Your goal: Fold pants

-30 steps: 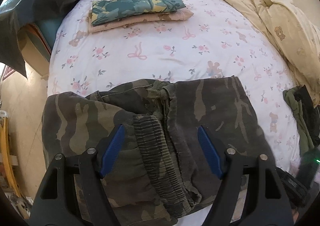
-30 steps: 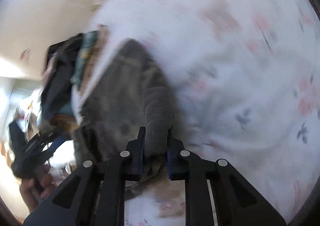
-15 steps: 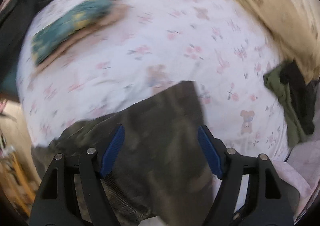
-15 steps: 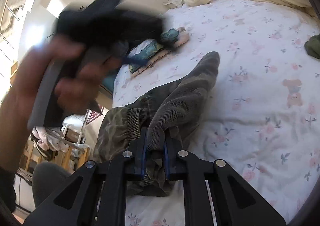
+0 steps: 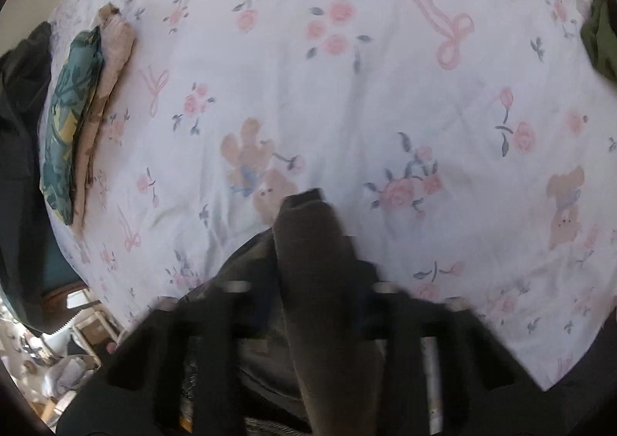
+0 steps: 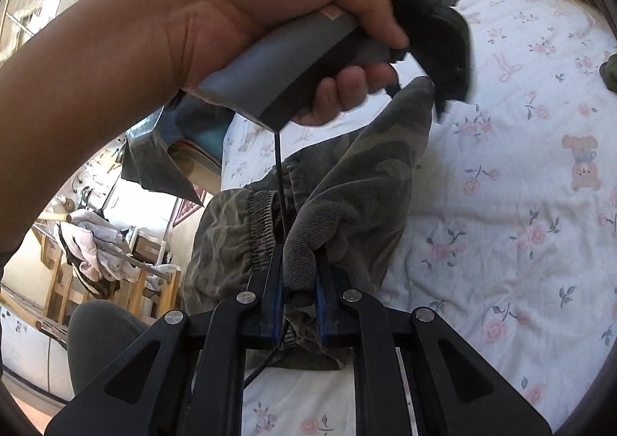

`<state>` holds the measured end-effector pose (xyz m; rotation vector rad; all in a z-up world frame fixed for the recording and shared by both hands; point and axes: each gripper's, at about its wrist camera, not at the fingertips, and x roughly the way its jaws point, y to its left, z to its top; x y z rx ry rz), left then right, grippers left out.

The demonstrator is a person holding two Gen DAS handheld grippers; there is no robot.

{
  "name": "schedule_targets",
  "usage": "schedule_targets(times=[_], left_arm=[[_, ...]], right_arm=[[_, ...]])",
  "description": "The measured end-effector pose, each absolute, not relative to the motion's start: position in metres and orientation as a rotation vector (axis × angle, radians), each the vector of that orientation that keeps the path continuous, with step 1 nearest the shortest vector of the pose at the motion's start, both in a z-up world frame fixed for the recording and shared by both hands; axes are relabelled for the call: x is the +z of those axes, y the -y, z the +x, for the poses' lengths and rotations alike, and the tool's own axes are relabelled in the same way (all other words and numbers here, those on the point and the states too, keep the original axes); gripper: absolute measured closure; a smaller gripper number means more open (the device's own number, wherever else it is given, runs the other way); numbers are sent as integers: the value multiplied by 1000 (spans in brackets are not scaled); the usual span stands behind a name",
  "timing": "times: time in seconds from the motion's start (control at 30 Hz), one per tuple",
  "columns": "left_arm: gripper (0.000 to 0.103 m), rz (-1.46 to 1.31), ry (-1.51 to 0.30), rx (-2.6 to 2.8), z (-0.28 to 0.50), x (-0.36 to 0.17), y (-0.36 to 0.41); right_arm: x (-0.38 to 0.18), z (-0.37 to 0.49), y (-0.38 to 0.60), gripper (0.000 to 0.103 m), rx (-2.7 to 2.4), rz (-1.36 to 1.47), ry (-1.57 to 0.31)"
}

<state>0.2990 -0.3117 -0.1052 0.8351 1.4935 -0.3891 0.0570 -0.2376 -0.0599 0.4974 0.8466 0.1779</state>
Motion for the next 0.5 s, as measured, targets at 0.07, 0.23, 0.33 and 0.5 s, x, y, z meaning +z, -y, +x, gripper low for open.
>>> schedule_targets(times=[0.07, 0.23, 0.33, 0.5], left_arm=[[94, 831, -1474, -415, 300, -92, 303], [95, 552, -1517, -461, 319, -31, 248], [95, 484, -1472, -446, 323, 7, 206], [95, 401, -1365, -391, 312, 54, 129]], right_arm=[[-58, 56, 236, 91, 187, 493, -851], [-43, 49, 221, 92, 249, 455, -821], [-28, 44, 205, 92, 315, 422, -791], [-7, 44, 171, 92, 415, 372, -779]])
